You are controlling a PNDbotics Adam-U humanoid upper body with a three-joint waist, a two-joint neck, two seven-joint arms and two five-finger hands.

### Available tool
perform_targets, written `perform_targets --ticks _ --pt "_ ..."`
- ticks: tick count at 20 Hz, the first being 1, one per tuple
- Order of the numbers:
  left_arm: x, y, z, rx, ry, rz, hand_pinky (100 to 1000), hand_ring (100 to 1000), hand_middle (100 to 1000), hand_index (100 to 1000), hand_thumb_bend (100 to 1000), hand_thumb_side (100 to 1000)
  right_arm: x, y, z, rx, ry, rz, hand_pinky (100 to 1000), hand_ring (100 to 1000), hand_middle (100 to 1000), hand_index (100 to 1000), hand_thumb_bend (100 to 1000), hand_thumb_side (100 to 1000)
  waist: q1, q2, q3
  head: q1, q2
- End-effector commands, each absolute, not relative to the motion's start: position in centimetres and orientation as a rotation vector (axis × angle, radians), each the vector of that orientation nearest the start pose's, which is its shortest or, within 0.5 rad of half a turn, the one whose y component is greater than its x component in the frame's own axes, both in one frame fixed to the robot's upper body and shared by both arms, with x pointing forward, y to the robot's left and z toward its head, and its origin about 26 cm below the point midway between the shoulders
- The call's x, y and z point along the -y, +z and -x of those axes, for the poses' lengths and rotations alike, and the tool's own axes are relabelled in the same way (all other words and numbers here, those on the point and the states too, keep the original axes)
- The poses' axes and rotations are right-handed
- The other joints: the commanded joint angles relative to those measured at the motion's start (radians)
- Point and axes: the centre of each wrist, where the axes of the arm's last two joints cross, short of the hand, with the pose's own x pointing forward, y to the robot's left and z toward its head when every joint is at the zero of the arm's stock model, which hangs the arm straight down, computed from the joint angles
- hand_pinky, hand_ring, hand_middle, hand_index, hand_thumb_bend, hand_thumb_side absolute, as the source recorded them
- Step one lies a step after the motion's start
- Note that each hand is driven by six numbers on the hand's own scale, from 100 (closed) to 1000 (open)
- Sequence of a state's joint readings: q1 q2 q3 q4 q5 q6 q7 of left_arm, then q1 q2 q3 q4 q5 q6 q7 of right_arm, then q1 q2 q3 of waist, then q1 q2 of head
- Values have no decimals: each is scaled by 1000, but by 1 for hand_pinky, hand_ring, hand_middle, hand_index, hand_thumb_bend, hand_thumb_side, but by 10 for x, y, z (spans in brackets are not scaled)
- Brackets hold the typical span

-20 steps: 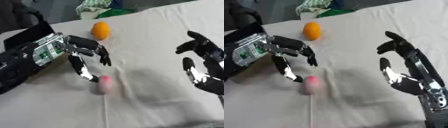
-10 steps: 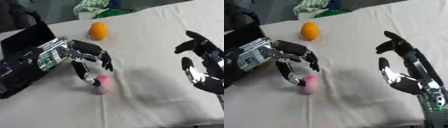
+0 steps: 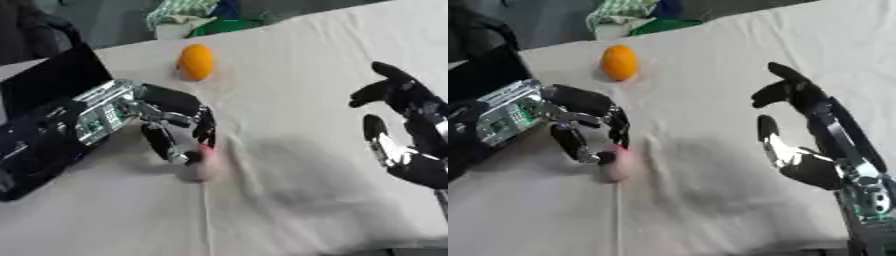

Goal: Pick up objects on the table and place them in the box.

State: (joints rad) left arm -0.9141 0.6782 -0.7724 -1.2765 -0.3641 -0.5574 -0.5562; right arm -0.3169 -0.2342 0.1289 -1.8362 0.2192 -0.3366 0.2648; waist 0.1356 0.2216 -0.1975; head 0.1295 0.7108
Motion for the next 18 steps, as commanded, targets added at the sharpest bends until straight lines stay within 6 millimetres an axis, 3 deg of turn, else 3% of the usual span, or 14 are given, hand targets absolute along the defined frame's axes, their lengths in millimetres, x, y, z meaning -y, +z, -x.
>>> perform_targets --ticks 1,5,10,18 --pt "-224 184 -426 -1224 2952 -6 650 425 361 544 100 184 219 159 -323 2361 916 50 824 680 666 1000 100 470 -8 -14 0 1 -8" --pt "-230 188 -427 -1285 2945 -6 625 358 244 425 100 206 219 159 -323 2360 913 52 824 679 666 1000 100 470 -8 -13 1 1 -8" --pt "-241 207 -431 -1392 2917 34 620 335 217 400 100 207 220 159 -323 2358 911 55 824 679 666 1000 100 470 -8 -14 4 0 -8" --pt "-265 274 -436 -1713 2730 222 622 329 211 398 100 204 221 157 -322 2352 901 61 825 679 665 1000 100 471 -11 -13 12 -6 -8"
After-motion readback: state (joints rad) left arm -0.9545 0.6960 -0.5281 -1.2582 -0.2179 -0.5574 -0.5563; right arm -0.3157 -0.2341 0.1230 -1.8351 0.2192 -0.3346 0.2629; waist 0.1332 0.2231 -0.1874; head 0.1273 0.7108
